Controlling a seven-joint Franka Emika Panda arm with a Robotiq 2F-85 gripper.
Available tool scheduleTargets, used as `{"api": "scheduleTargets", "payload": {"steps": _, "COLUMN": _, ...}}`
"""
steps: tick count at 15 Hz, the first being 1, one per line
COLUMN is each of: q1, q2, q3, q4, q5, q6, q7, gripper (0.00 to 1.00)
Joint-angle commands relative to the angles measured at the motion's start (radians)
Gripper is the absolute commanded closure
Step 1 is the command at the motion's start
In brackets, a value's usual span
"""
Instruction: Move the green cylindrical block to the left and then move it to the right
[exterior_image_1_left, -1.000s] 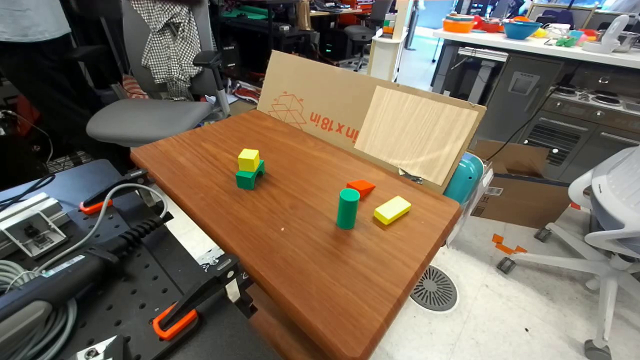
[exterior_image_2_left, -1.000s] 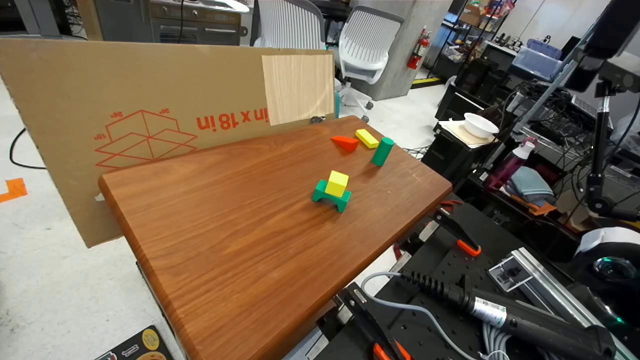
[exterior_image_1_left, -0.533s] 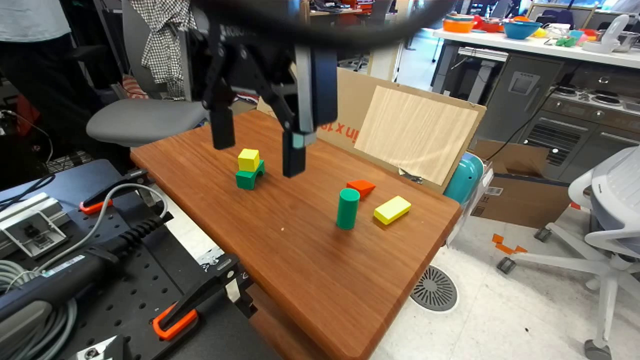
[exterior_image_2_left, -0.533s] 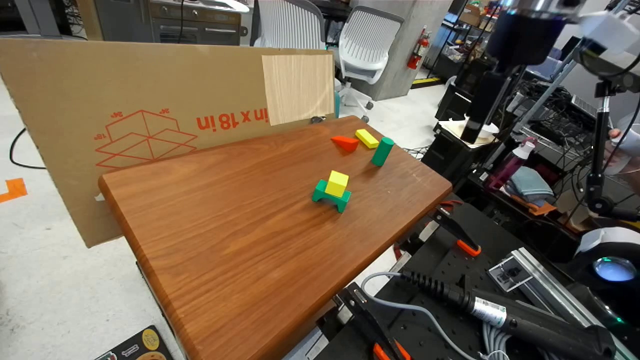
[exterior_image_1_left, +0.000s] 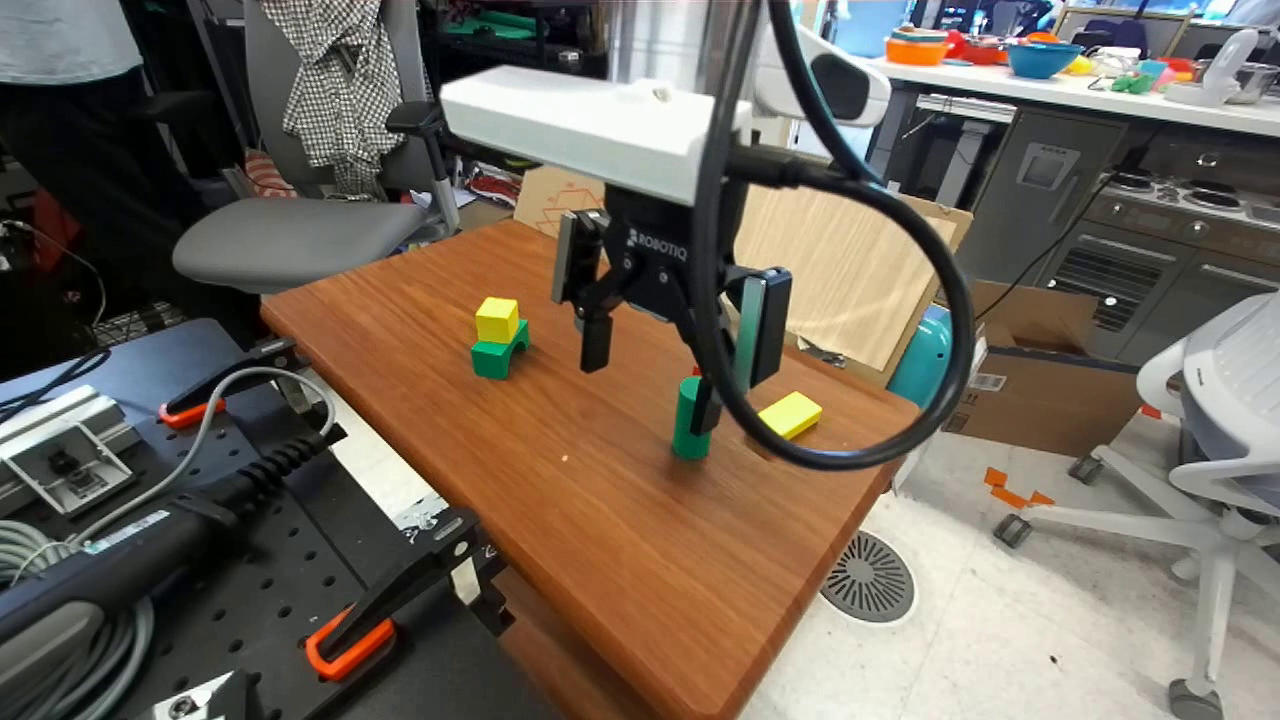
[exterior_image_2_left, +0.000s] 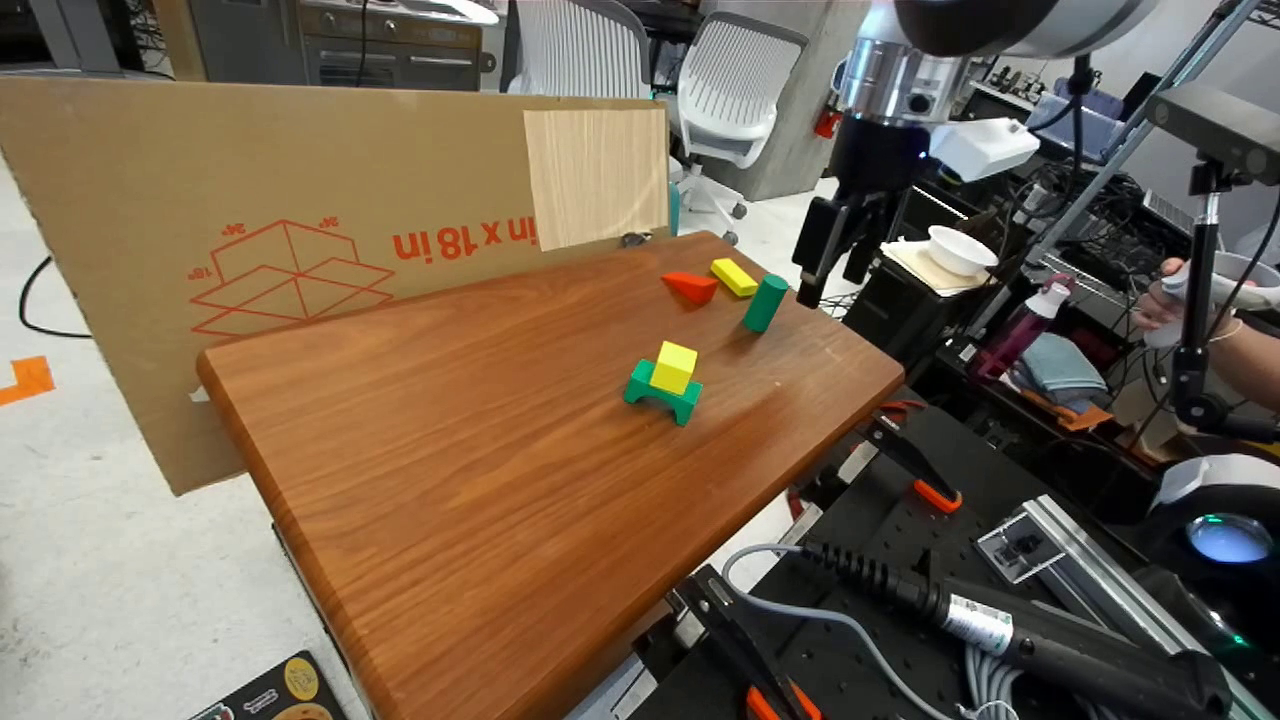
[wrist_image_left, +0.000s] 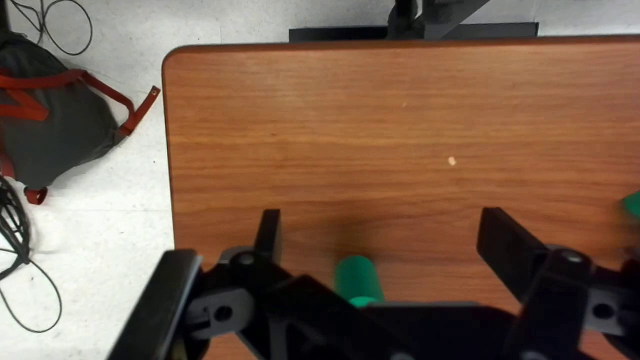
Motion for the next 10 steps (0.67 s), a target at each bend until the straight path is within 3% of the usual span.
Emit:
{"api": "scheduleTargets", "payload": {"steps": 1, "q1": -0.030, "q2": 0.124, "q3": 0.030, "q4": 0.145, "q5": 0.034, "q6": -0.012, "q7": -0.010, "gripper": 0.00}}
{"api": "scheduleTargets", "payload": {"steps": 10, "q1": -0.061, "q2": 0.257, "q3": 0.087, "q4": 0.322, "q5": 0.060, "q6": -0.035, "q7": -0.038, "gripper": 0.00}}
